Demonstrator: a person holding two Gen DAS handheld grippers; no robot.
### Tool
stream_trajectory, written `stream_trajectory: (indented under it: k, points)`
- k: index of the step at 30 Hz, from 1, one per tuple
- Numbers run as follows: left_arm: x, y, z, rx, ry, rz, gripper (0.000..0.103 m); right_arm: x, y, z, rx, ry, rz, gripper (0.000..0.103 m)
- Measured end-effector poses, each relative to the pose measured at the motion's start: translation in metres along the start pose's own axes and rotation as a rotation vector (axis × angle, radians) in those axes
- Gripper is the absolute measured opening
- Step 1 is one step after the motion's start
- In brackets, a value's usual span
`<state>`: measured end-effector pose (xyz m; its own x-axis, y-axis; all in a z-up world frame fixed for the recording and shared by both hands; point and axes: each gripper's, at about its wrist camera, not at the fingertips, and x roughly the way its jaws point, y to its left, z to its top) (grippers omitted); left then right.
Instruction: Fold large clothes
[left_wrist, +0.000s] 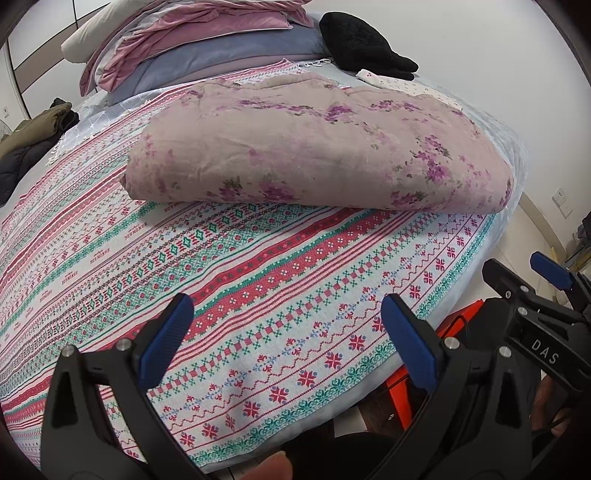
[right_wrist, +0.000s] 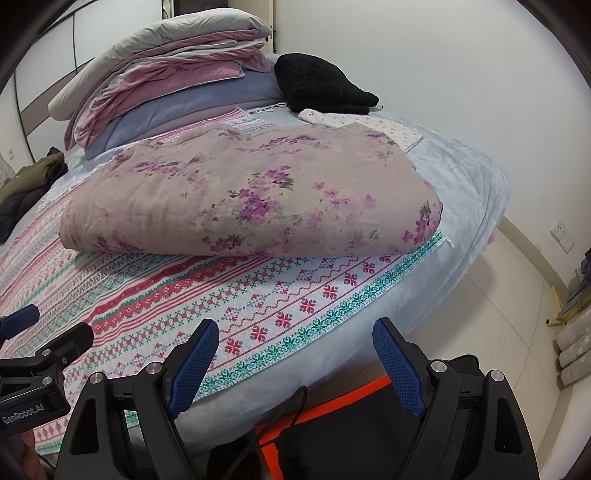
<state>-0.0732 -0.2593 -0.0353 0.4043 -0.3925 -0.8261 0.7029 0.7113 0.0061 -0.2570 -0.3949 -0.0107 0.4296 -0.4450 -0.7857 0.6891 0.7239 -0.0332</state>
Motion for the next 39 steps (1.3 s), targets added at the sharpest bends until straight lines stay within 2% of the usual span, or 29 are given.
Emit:
stream_trajectory:
  k: [39]
  points:
    - [0.0005,0.0018,-0.0038,-0.001,0.023,-0.012,0.101,-0.0007,-0.0013,-0.0003,0.002,0.004,-0.016,0.087]
